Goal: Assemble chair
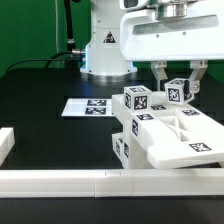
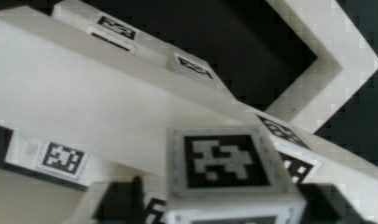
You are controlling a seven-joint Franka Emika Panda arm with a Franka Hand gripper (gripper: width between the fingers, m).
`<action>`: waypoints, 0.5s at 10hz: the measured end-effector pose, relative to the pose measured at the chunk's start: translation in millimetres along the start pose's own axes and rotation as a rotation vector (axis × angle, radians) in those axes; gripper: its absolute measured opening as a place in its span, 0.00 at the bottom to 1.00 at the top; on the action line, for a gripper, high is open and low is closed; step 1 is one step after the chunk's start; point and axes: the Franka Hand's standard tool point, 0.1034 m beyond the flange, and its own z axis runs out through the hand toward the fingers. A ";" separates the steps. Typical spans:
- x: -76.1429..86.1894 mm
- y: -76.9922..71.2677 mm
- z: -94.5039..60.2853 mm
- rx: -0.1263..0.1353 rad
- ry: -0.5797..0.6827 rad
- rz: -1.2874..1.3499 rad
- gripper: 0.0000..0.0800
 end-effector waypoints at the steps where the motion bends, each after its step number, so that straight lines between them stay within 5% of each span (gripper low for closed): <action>1: -0.2 -0.1 -0.2 -0.002 -0.002 -0.036 0.54; 2: -1.5 -2.6 -2.3 -0.011 -0.020 -0.109 0.74; 5: -0.7 -8.5 -7.4 0.002 -0.014 -0.395 0.81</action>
Offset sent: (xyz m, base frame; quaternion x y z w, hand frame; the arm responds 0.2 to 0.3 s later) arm 0.0033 0.0159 0.0035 0.0241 -0.0325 -0.3472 0.9369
